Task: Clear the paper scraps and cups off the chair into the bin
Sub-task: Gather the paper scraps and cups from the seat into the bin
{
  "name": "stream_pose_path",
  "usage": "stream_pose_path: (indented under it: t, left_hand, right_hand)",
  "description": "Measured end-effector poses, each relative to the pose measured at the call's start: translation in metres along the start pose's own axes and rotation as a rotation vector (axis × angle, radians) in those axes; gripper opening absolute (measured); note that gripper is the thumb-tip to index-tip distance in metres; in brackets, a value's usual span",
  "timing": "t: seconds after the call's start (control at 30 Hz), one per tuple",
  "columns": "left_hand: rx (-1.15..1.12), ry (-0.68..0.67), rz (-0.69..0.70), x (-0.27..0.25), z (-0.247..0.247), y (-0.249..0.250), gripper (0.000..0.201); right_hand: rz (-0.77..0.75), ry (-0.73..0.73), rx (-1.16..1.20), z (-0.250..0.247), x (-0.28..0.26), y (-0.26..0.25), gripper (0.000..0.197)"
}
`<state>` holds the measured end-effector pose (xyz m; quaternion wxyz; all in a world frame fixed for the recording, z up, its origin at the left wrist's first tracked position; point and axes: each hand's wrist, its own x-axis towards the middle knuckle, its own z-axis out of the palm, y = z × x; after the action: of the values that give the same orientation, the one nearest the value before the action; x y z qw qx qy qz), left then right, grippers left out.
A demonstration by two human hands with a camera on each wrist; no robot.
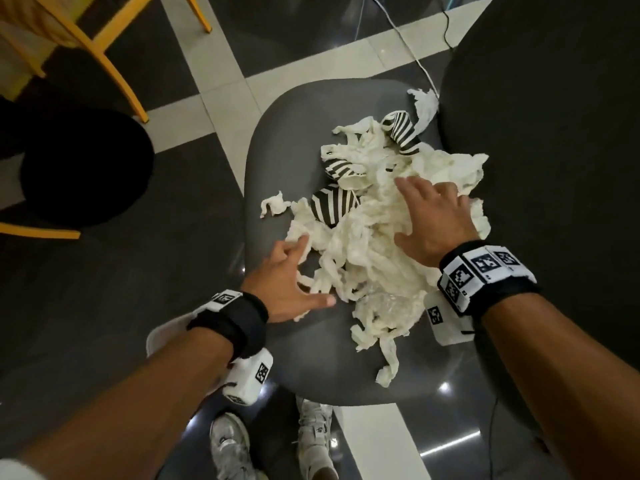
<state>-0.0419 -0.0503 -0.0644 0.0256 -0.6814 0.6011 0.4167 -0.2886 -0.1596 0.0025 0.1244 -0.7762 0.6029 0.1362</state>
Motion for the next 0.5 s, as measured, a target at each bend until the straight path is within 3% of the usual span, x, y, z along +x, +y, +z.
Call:
stream_pose_path:
  t: [0.07,0.13,0.2,0.33,0.43,0.5]
  left_hand:
    - [0.159,-0.045,0.018,0.004,0.013,-0.003,0.096]
    - [0.210,0.002,0.049,0.009,0.014,-0.010,0.049]
    - [0.128,0.080,0.049,0.010,0.009,-0.013,0.026]
    - [-0.211,0.258,0.005,-0.003,-0.011,-0.011,0.033]
    - [-0.531,0.405,-0.102,-0.015,-0.027,-0.010,0.040]
    - [-0.708,0.422,-0.140,-0.022,-0.036,-0.011,0.046]
  right_hand:
    - [0.042,-0.047,-0.090,0.003,0.004,0.004,0.084]
    - [0.045,0.033,-0.151,0.004,0.006,0.005,0.054]
    - [0.004,0.141,-0.160,0.003,0.005,0.003,0.032]
    - [-0.218,0.277,0.191,-0.003,-0.012,-0.020,0.027]
    - [-0.184,0.134,0.702,-0.013,-0.031,-0.056,0.024]
    - [-0.121,0.001,0.922,-0.013,-0.042,-0.083,0.024]
